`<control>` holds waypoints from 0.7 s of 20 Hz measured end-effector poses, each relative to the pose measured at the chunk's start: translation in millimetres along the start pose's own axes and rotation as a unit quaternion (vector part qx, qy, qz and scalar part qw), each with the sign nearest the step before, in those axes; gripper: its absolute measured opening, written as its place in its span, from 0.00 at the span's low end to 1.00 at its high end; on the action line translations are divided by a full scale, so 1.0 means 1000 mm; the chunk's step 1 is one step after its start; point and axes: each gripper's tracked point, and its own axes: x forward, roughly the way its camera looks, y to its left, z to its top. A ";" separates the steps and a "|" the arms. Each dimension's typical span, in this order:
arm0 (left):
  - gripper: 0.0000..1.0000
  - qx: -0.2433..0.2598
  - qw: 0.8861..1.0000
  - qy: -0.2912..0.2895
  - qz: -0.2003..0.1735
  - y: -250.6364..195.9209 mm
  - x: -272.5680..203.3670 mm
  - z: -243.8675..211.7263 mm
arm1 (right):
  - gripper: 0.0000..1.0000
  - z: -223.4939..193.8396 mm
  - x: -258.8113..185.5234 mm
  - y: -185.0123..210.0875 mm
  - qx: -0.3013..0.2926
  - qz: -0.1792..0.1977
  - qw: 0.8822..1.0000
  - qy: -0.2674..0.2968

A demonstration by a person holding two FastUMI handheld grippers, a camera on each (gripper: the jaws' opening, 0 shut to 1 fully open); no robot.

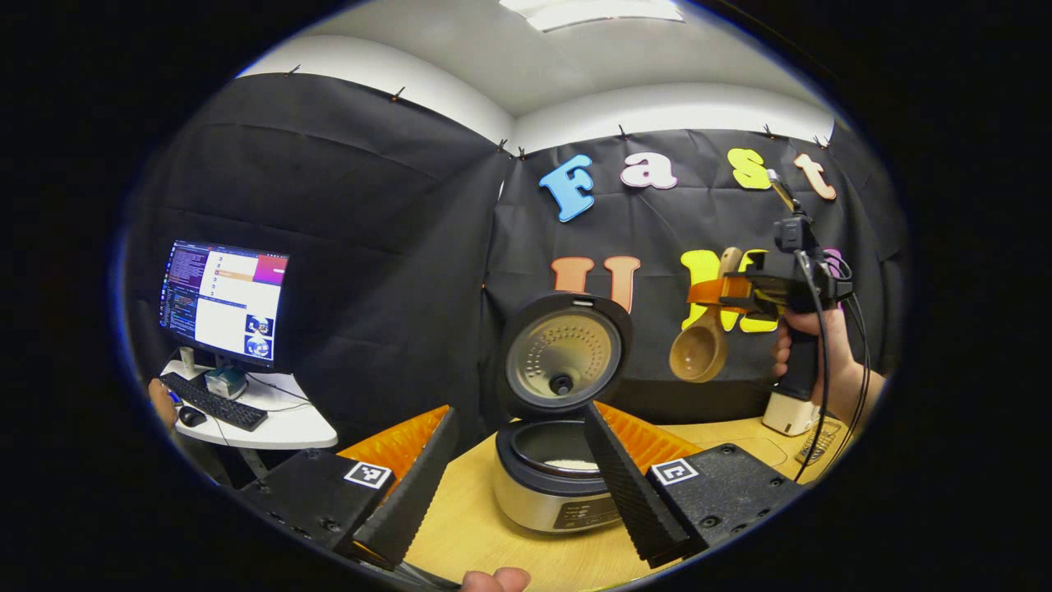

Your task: Close the left gripper, press the button to open the rice cooker; take a wooden spoon from the chopstick holder with the right hand, scoop a spoonful of rice and pour it into the rice cooker, then put the wooden spoon back into the chopstick holder.

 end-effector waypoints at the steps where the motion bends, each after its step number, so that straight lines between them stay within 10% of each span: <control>1: 0.98 0.000 1.000 0.003 -0.003 -0.004 0.000 -0.001 | 0.00 0.014 -0.013 -0.020 0.009 -0.012 1.000 -0.008; 14: 0.99 0.021 0.998 0.005 -0.057 -0.070 -0.006 -0.001 | 0.00 0.072 -0.188 -0.288 0.034 -0.228 0.971 -0.066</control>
